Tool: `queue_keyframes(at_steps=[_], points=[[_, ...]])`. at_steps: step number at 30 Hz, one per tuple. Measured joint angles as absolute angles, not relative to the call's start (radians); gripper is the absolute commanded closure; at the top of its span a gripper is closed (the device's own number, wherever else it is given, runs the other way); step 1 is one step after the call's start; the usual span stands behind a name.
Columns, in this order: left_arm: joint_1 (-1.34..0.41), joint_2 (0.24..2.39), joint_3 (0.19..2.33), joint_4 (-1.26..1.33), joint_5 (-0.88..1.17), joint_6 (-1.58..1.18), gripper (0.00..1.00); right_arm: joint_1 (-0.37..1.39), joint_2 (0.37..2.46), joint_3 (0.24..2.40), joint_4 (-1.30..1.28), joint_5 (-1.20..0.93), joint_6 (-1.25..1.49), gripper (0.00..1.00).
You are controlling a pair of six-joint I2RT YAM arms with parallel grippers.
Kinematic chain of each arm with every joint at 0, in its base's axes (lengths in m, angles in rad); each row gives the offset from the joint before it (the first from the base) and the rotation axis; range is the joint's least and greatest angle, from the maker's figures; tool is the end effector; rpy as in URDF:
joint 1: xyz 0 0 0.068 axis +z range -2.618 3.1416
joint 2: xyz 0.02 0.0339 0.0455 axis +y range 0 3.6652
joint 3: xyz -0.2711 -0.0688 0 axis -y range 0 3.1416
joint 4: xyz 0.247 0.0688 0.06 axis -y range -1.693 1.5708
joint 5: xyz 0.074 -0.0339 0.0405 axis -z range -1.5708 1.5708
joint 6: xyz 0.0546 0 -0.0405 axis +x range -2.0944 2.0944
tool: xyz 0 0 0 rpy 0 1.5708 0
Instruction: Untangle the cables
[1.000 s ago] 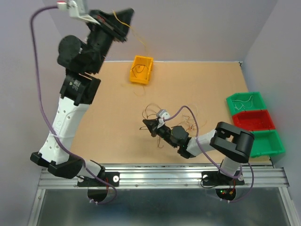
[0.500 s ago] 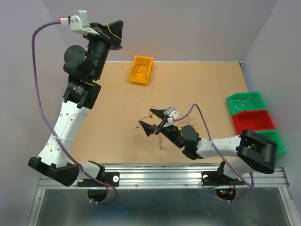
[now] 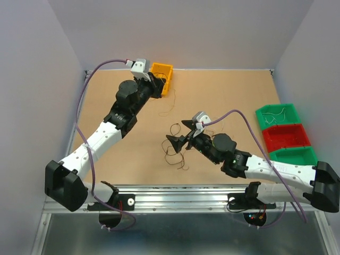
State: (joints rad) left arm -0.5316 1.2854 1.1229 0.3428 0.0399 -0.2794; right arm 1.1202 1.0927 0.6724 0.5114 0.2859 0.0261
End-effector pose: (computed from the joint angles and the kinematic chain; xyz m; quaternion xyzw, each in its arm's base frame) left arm 0.2778 -0.1659 0.4159 0.0957 0.6334 -0.3146 0.7004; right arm 0.1319 0.2373 0.3197 -0.2572 0.6246 0.3157 0.6663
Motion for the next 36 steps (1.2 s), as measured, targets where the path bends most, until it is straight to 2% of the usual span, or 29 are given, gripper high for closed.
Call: queue_keyframes(at_steps=[8,19,31,36], points=[[-0.619,1.259,1.043,0.415,0.063,-0.209,1.00,1.114,1.040,0.694,0.381,0.334,0.049,0.03],[-0.708,1.230,0.987,0.428,0.111,-0.187,1.00,1.114,0.896,0.611,0.494,0.431,0.042,0.00],[-0.743,1.250,0.987,0.430,0.216,-0.250,1.00,1.113,1.026,0.606,0.603,0.506,0.037,0.01],[-0.770,1.275,0.985,0.445,0.267,-0.303,1.00,1.113,1.029,0.584,0.669,0.525,0.038,0.07]])
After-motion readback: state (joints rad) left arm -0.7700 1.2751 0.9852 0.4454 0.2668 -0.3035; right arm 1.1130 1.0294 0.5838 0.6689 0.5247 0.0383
